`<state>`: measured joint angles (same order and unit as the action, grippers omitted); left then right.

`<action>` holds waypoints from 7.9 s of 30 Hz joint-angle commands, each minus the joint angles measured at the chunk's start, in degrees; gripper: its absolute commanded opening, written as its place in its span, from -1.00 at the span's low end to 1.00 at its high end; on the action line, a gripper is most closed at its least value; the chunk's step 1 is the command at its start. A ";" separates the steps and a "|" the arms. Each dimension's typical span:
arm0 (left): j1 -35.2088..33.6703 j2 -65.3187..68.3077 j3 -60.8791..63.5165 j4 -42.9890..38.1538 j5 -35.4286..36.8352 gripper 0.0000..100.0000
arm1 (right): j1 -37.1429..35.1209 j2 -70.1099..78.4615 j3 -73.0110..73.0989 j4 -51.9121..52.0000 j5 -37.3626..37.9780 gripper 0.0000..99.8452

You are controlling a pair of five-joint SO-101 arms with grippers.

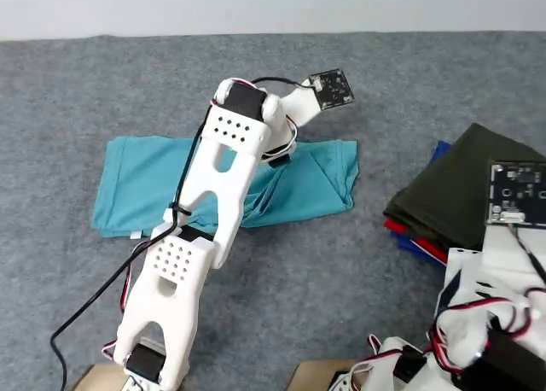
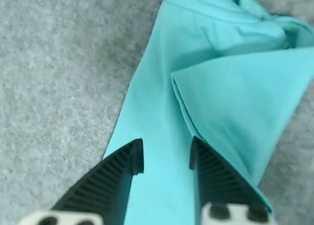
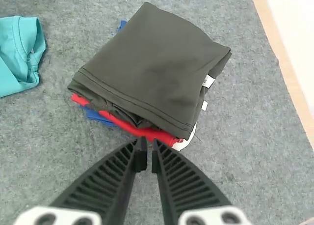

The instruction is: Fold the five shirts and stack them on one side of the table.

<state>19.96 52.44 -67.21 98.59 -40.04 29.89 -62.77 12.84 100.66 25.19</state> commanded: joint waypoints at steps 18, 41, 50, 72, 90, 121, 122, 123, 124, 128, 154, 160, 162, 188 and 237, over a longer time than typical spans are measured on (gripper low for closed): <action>-0.09 -19.60 33.63 0.44 -0.79 -0.68 | 0.66 -0.13 -0.18 2.24 -0.70 -0.94; -7.56 0.97 4.70 0.79 -3.34 -0.68 | 0.66 -0.13 -0.53 2.33 -0.70 -0.94; -6.86 -2.11 3.56 2.02 -2.20 -0.68 | 0.66 -0.13 -0.53 2.33 -0.70 -0.94; -6.15 -1.23 17.36 -1.85 -0.79 -0.81 | 0.66 -0.13 -0.44 2.33 -0.62 -0.94; -16.53 -4.13 4.62 2.02 14.68 -0.66 | 0.57 -0.13 -0.35 2.33 -0.53 -0.94; -40.70 -12.22 23.69 1.76 20.13 -0.48 | 0.66 -0.13 9.14 2.33 -0.44 -0.93; -40.70 -12.22 23.08 1.67 19.25 -0.48 | 0.57 -0.13 9.14 2.33 -0.44 -0.93; -40.70 -12.22 22.55 1.23 18.55 -0.48 | 0.48 -0.13 9.14 2.33 -0.44 -0.93; -40.79 -12.22 22.20 0.44 18.20 -0.48 | 0.48 -0.13 9.14 2.33 -0.44 -0.93; -42.73 -12.13 22.37 -2.73 17.93 -0.48 | 0.48 -0.04 9.14 2.33 1.67 -0.93; -40.70 10.46 15.96 1.93 15.21 -0.77 | 0.66 -0.13 8.79 2.33 3.43 -0.93; -39.74 9.67 15.78 2.02 15.21 -0.99 | 0.57 -0.13 8.79 2.33 3.34 -0.94; -39.65 7.56 16.48 2.02 15.38 -0.99 | 0.57 -0.13 8.79 2.33 3.34 -0.94; 2.90 -19.87 22.29 1.76 35.25 -0.99 | 0.57 -0.13 9.05 2.24 3.34 -0.94; 4.22 9.32 0.57 -5.80 32.62 -0.94 | 0.40 -0.13 9.23 2.33 3.16 -0.94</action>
<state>21.63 61.93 -66.33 96.22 -6.64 29.89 -62.68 22.33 100.66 28.18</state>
